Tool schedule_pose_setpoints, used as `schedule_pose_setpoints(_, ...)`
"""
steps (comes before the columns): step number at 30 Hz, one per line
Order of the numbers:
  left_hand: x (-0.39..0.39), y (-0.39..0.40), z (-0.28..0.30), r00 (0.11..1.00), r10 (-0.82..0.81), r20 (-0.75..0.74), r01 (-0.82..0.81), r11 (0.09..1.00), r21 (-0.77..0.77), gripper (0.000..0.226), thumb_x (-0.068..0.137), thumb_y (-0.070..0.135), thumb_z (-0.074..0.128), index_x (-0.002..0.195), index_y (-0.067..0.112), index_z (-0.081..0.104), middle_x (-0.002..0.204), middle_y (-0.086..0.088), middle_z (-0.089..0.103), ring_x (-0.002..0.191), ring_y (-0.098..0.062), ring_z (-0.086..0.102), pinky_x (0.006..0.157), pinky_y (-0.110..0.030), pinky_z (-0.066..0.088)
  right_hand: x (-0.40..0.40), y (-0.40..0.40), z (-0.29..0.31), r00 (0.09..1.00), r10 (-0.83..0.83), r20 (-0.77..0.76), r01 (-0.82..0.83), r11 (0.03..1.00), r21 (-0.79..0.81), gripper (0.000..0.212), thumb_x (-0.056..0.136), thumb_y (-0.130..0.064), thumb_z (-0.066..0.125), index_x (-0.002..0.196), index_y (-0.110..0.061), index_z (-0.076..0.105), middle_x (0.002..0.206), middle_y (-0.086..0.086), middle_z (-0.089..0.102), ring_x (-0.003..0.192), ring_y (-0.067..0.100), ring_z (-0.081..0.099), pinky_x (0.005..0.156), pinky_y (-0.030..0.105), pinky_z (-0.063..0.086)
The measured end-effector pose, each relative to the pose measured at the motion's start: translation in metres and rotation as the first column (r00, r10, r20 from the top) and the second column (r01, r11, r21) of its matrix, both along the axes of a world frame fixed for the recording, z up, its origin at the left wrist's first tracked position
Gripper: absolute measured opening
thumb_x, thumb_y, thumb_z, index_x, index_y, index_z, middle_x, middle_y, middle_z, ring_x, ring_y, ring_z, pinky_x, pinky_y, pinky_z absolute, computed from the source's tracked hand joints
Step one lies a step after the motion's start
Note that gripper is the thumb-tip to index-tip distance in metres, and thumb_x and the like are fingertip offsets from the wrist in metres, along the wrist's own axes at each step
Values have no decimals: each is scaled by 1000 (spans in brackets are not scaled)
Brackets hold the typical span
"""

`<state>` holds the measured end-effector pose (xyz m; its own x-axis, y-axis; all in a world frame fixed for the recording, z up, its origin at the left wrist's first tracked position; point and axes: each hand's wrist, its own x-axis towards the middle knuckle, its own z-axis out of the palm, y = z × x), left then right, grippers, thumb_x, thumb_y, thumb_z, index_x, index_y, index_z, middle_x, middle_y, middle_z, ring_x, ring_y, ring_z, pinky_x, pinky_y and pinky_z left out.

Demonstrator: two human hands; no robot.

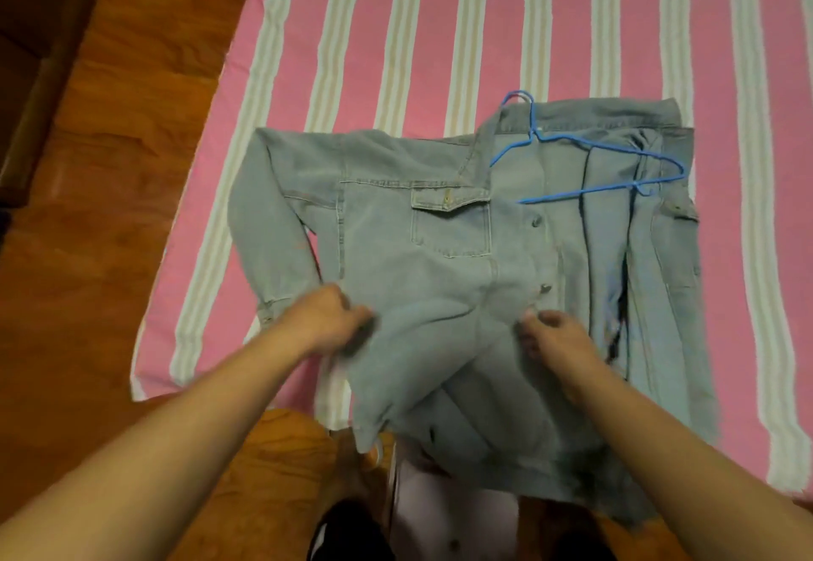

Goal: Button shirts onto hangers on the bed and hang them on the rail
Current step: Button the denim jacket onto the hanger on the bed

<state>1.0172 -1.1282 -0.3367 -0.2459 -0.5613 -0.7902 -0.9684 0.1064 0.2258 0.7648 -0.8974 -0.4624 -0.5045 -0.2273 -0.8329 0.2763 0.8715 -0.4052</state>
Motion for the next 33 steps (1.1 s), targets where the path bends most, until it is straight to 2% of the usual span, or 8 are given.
schedule_pose_setpoints(3,19,76,-28,962,263,75,-273,947,170,65,90,51,70,134,8,47,129,-10,60,121,-33,58,92,-33,44,26,5,5,992,10,123,-17,998,54,60,71,-47,76,121,-26,51,98,13,69,82,27,65,76,43,55)
schedule_pose_setpoints(9,26,99,-36,538,800,-265,-801,584,135,14,88,21,66,95,15,55,98,-18,68,96,-36,67,91,-58,54,35,-39,35,989,-143,43,146,984,-104,51,85,-14,74,132,-10,56,115,14,70,86,20,65,71,33,56)
schedule_pose_setpoints(13,50,93,0,618,743,-256,-700,668,251,7,100,21,60,98,16,54,96,-16,71,88,-32,68,83,-48,54,38,-55,68,993,-41,107,69,961,-269,30,97,-13,63,126,-11,64,102,-5,69,89,6,63,69,17,51)
schedule_pose_setpoints(17,91,87,16,620,778,-100,-687,601,409,19,98,23,66,88,17,51,80,-12,63,74,-22,60,67,-34,47,48,-48,98,998,-10,55,33,905,-423,29,95,-15,56,123,-20,63,116,-4,70,111,16,64,100,37,51)
schedule_pose_setpoints(21,115,104,8,595,800,-78,-736,581,347,23,102,30,61,88,15,50,80,-14,60,74,-23,53,60,-32,39,65,-24,135,969,245,-20,-232,882,-410,21,95,-24,65,112,-20,54,93,6,69,82,13,64,78,40,56)
schedule_pose_setpoints(24,116,119,-1,748,648,-145,-633,761,140,28,104,34,55,94,8,51,86,-13,64,78,-27,59,60,-35,42,64,-6,175,883,431,185,-310,833,-459,70,96,-15,68,151,-36,31,116,-15,64,97,-9,65,84,28,59)
schedule_pose_setpoints(28,117,126,-4,923,271,-273,-319,936,-149,26,102,34,57,91,14,43,73,-5,57,66,-27,55,55,-38,36,65,12,180,884,27,466,177,905,-387,70,96,8,53,150,-36,40,79,0,71,64,25,66,55,36,56)
schedule_pose_setpoints(33,135,135,-20,954,-153,259,152,988,25,25,99,40,52,112,22,40,110,-14,67,101,-38,65,75,-41,47,83,61,110,990,114,87,-115,993,6,53,91,2,61,138,-21,52,92,15,70,71,23,64,66,36,54)
